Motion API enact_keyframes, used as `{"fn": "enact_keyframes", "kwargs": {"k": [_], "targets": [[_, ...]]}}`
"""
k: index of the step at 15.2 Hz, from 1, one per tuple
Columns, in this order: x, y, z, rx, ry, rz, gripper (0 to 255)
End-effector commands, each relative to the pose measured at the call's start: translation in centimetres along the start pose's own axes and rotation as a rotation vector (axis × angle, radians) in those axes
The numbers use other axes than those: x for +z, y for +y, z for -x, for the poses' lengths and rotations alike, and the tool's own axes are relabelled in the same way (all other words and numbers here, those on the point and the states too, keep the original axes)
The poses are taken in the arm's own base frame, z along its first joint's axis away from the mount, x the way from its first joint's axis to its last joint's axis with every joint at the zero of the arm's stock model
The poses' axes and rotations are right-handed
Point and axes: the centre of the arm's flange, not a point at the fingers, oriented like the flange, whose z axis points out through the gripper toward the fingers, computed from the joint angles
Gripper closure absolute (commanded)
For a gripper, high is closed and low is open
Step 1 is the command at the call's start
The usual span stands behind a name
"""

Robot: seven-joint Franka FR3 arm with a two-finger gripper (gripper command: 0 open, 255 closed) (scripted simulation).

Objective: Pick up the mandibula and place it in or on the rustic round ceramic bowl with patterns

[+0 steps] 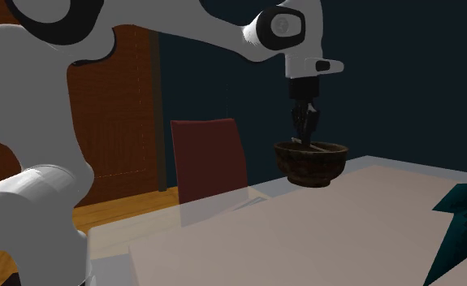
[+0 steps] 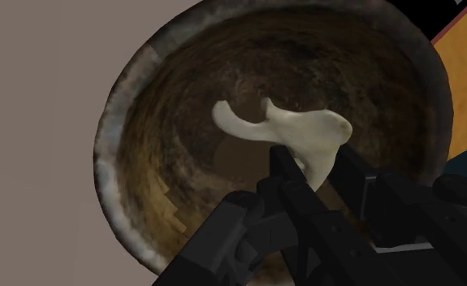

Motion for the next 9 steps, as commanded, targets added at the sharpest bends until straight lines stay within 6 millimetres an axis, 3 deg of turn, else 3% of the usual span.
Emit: {"fn": "enact_keyframes", "kwargs": {"k": [1,3,4,9], "targets": [[0.02,0.0,0.01,0.0,0.0,0.0,255],[0.01,0.0,0.01,0.0,0.0,0.0,255],[0.01,0.0,0.01,0.0,0.0,0.0,0],[0.01,0.0,0.01,0.0,0.0,0.0,0]]}}
